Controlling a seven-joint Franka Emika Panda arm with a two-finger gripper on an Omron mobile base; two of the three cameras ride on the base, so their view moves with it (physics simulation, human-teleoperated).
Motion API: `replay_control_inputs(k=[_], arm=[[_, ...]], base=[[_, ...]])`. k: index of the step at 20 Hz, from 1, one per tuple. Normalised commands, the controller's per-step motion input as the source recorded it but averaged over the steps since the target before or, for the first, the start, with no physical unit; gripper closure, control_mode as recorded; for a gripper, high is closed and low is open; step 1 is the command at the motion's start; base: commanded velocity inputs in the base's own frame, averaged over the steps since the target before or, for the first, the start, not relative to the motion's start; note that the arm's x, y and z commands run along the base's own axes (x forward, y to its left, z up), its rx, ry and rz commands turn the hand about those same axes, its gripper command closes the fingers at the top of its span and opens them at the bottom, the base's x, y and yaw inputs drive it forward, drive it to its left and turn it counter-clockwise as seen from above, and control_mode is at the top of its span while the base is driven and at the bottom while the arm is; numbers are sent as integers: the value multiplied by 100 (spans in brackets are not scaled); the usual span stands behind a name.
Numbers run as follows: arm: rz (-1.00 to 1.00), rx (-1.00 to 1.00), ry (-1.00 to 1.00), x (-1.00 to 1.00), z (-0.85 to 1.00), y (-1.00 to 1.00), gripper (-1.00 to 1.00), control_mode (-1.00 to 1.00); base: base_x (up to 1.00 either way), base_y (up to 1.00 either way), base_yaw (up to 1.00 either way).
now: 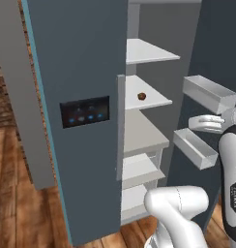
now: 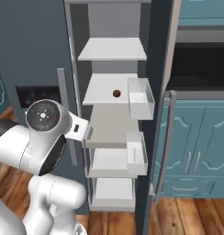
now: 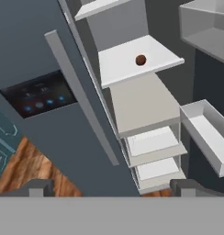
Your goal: Retrieve the peach and pear from the fridge and place them into the bowl on the dining table.
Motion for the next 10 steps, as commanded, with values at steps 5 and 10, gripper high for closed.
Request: replay_control_inputs(k=[5,10], arm=[[0,0,0,0,0,0,-100,100],[0,0,0,0,0,0,-100,100]], base=[[28,0,-6],[34,-5,-10]])
